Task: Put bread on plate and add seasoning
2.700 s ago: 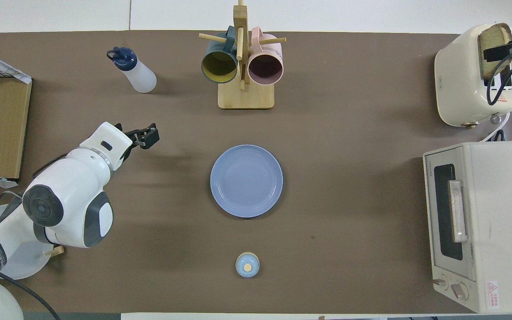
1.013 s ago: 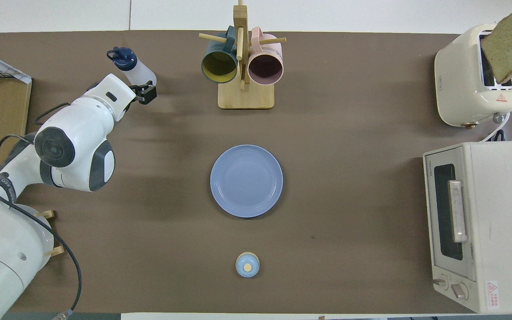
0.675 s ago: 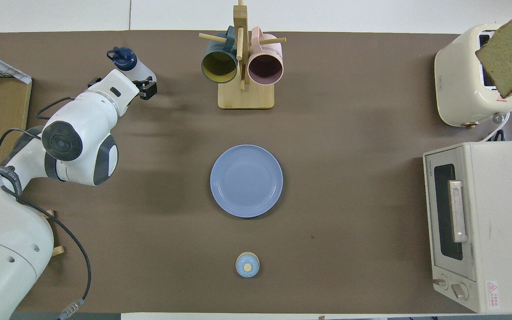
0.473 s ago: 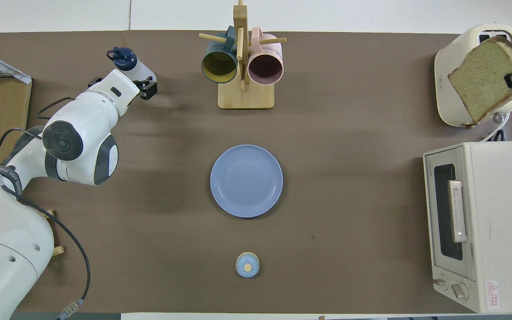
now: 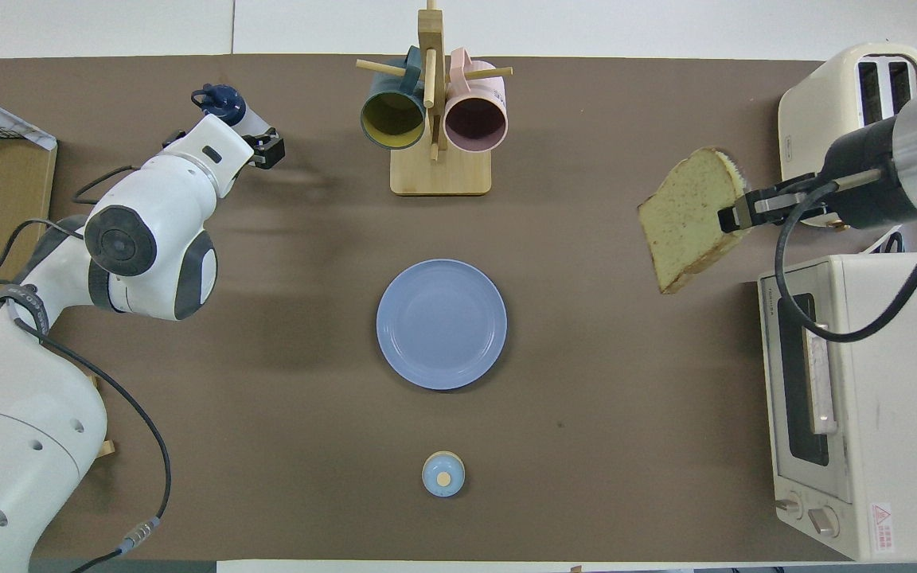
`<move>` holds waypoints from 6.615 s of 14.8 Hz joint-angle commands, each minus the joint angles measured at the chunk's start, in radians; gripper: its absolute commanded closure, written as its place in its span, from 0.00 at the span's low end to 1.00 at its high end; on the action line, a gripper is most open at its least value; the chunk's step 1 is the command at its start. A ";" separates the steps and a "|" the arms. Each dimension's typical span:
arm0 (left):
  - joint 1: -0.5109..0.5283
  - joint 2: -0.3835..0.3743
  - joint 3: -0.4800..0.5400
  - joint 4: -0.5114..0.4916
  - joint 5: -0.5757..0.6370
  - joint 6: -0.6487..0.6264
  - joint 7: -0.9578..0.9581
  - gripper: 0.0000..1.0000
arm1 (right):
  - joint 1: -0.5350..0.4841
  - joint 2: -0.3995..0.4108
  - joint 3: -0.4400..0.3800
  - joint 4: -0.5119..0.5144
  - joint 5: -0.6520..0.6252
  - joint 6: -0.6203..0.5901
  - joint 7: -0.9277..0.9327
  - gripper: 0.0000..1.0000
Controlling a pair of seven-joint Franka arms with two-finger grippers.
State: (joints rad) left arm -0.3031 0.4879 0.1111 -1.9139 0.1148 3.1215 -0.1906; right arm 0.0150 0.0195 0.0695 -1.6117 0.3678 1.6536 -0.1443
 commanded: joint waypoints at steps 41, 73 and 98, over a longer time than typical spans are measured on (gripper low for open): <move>0.002 0.021 0.015 0.148 -0.009 -0.144 -0.076 0.50 | 0.605 0.013 0.013 -0.760 1.263 1.203 -0.599 1.00; -0.004 -0.472 -0.071 0.159 -0.188 -1.127 0.376 0.50 | 0.620 0.050 0.009 -0.709 1.347 1.310 -0.748 0.00; -0.113 -0.678 -0.093 0.144 -0.195 -1.640 1.028 0.50 | 0.129 -0.119 0.018 -0.412 0.183 0.362 -0.022 0.00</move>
State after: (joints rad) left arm -0.4025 -0.1595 0.0073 -1.7454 -0.0685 1.4969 0.7932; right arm 0.0857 -0.0196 0.0815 -2.0106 0.5703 2.0545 -0.3415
